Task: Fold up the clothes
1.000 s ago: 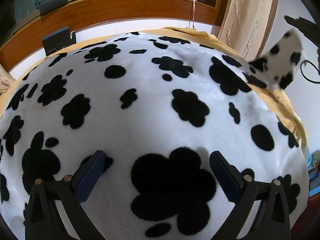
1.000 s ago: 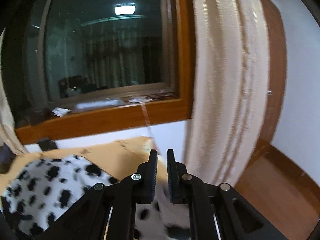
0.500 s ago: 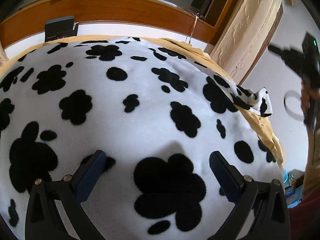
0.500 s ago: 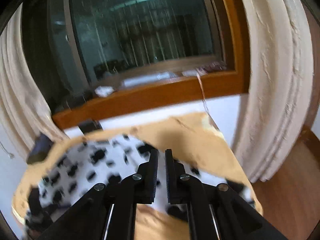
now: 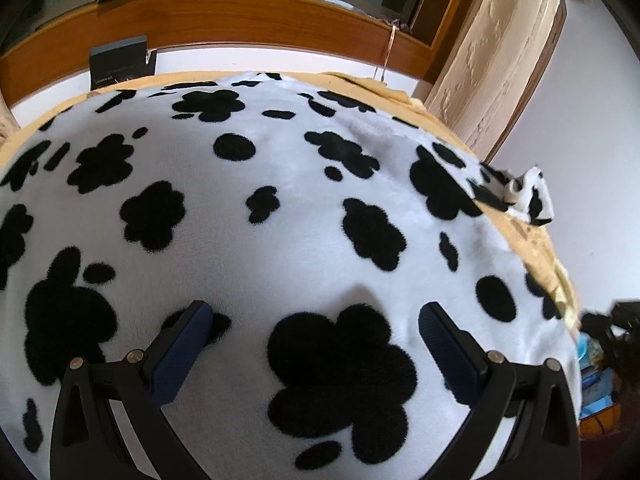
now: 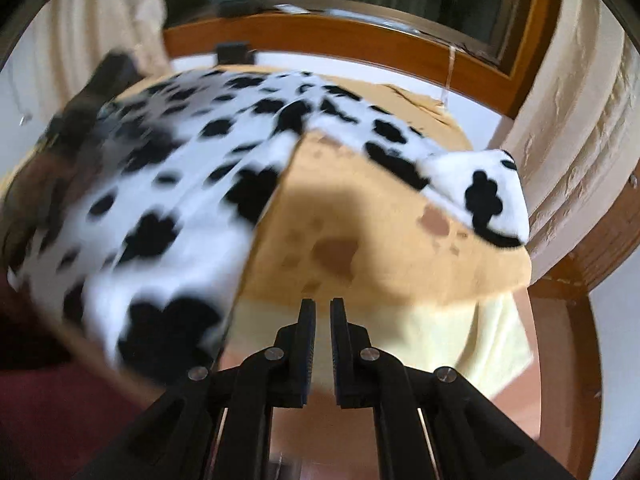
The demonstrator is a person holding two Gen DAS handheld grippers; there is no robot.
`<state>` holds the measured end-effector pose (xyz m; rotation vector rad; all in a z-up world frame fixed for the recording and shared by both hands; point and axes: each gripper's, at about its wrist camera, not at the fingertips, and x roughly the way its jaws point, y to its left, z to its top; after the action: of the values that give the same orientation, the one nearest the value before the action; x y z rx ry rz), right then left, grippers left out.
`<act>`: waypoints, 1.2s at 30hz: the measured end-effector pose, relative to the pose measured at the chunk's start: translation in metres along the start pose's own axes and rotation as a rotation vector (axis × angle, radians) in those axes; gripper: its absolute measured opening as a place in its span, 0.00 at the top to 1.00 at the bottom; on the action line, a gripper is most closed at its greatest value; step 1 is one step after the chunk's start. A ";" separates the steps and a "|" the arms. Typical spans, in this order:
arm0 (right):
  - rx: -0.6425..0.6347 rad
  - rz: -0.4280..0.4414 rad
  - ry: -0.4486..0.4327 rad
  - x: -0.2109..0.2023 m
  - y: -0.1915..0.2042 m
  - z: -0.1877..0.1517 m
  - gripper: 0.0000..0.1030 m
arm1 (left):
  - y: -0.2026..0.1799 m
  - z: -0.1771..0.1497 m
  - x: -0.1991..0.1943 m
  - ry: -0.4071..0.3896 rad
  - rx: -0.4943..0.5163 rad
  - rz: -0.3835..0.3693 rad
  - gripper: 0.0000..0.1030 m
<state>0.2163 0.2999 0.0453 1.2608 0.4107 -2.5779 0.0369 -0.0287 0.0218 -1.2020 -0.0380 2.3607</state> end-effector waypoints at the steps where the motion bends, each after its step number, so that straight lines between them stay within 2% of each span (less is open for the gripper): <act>1: -0.015 -0.003 -0.002 -0.005 0.007 -0.009 0.90 | -0.003 -0.001 -0.001 0.006 0.004 0.013 0.00; 4: -0.055 0.012 -0.001 -0.017 0.029 -0.030 0.76 | -0.017 -0.007 -0.011 0.012 0.017 -0.032 0.00; 5: -0.065 0.015 -0.013 -0.020 0.035 -0.036 0.58 | -0.026 -0.010 -0.017 0.009 0.032 -0.049 0.00; 6: -0.075 0.018 -0.026 -0.023 0.041 -0.041 0.32 | -0.035 -0.014 -0.021 0.005 0.054 -0.054 0.00; 7: -0.085 0.021 -0.039 -0.026 0.047 -0.047 0.23 | -0.043 -0.018 -0.025 0.002 0.079 -0.054 0.00; 8: -0.095 0.016 -0.051 -0.028 0.052 -0.049 0.21 | -0.051 -0.021 -0.027 0.002 0.103 -0.052 0.00; 12: -0.127 0.004 -0.116 -0.033 0.066 -0.050 0.21 | -0.071 -0.032 -0.027 0.020 0.161 -0.034 0.00; 18: -0.100 -0.128 -0.185 -0.013 0.071 -0.040 0.21 | -0.064 -0.033 -0.017 0.013 0.102 -0.020 0.00; 22: 0.005 -0.104 -0.257 -0.007 0.065 -0.033 0.21 | -0.058 -0.036 -0.013 0.009 0.069 -0.032 0.00; 25: 0.044 -0.182 -0.307 -0.005 0.068 -0.029 0.21 | -0.057 -0.035 -0.013 0.004 0.062 -0.043 0.00; 28: 0.057 -0.411 -0.339 -0.009 0.062 -0.031 0.21 | -0.057 -0.036 -0.012 0.004 0.061 -0.047 0.00; 29: 0.081 -0.439 -0.348 -0.016 0.055 -0.034 0.21 | -0.057 -0.036 -0.012 0.003 0.061 -0.050 0.00; 31: 0.129 -0.428 -0.350 -0.028 0.042 -0.039 0.21 | -0.056 -0.036 -0.012 0.002 0.058 -0.064 0.00; 34: 0.056 -0.485 -0.289 -0.028 0.056 -0.041 0.21 | -0.056 -0.036 -0.013 0.004 0.061 -0.071 0.00; 36: 0.002 -0.451 -0.210 -0.015 0.061 -0.043 0.21 | -0.055 -0.036 -0.013 0.004 0.061 -0.075 0.00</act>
<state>0.2772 0.2594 0.0235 0.9685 0.7186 -3.0423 0.0938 0.0068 0.0225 -1.1567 -0.0095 2.2774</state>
